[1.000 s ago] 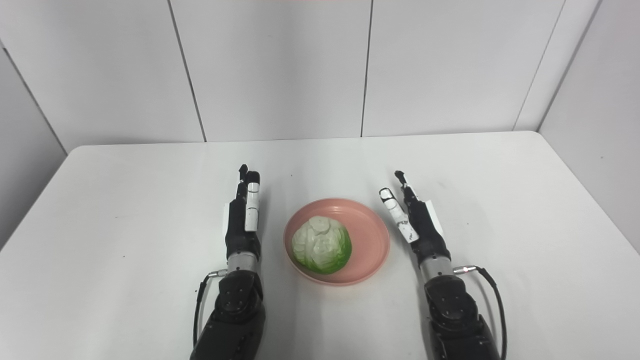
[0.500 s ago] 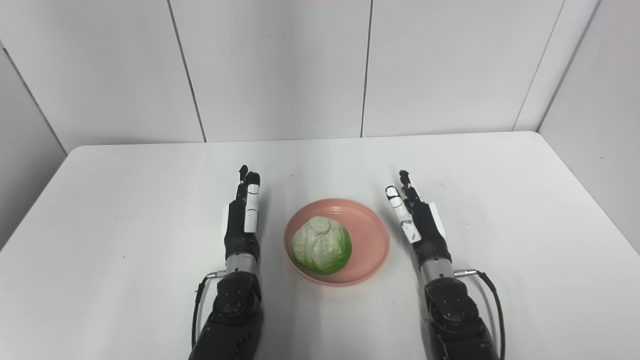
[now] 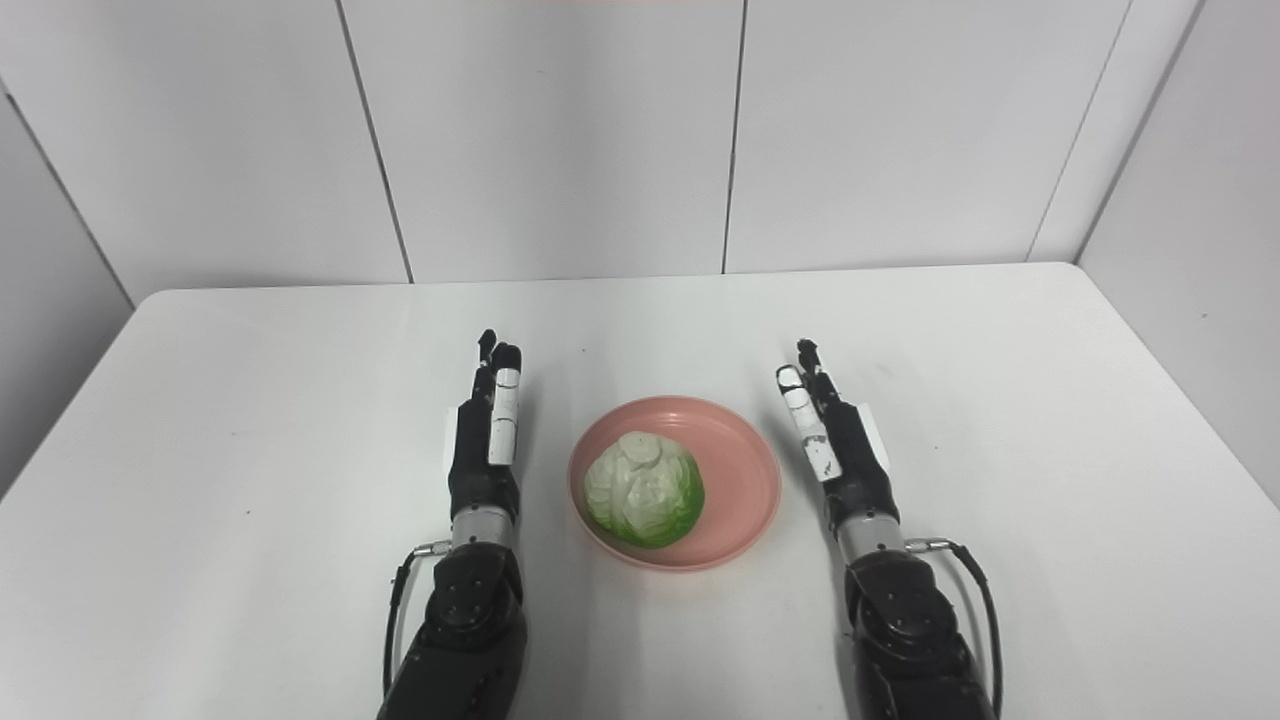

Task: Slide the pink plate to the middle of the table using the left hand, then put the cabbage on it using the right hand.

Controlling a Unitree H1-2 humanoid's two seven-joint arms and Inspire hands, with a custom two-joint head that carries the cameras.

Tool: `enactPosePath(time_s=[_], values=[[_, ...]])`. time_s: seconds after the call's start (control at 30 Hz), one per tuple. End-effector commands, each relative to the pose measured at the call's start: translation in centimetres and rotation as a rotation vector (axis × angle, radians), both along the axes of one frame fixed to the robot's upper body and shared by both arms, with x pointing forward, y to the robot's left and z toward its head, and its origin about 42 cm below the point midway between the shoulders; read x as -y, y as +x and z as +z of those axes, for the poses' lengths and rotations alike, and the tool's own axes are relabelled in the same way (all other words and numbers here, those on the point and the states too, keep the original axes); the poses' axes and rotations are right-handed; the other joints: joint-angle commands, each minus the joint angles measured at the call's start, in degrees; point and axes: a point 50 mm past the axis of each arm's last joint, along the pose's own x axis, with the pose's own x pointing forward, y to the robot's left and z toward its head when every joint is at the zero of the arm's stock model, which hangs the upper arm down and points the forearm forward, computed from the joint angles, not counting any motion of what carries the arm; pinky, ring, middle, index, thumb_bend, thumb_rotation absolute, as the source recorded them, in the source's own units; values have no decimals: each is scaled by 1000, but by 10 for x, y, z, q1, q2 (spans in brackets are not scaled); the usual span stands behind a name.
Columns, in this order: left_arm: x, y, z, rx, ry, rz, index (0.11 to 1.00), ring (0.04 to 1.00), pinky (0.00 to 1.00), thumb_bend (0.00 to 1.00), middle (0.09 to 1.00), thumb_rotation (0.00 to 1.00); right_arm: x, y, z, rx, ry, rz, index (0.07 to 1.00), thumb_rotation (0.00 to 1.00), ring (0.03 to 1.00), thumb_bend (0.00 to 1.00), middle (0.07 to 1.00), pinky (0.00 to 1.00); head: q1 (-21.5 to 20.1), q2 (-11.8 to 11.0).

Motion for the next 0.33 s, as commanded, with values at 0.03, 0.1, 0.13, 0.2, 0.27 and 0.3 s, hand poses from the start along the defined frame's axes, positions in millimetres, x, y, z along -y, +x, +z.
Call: enactPosePath(time_s=[0.03,0.1,0.13,0.2,0.27,0.3], values=[[-2,-5,-10,-37,9,0,996,1000,1000,867,978,953,-4,8,18,43,14,14,971,1000,1000,946,988,1000,0,0],[-2,-5,-10,-36,8,-1,995,1000,1000,863,977,952,-4,8,17,43,16,13,966,1000,1000,934,986,1000,2,0],[-2,-5,-10,-35,7,-2,995,1000,1000,863,977,952,-4,8,17,43,18,13,966,1000,1000,931,986,1000,2,0],[-3,-5,-9,-36,6,-4,995,1000,1000,857,976,951,-5,7,18,45,18,13,964,1000,1000,929,986,1000,2,0],[-3,-5,-9,-36,6,-5,997,1000,1000,855,977,951,-6,7,18,47,18,13,964,1000,1000,922,986,1000,2,-1],[-3,-5,-9,-36,7,-4,997,1000,1000,855,975,950,-6,7,18,47,20,12,963,1000,1000,922,986,1000,2,-1]])
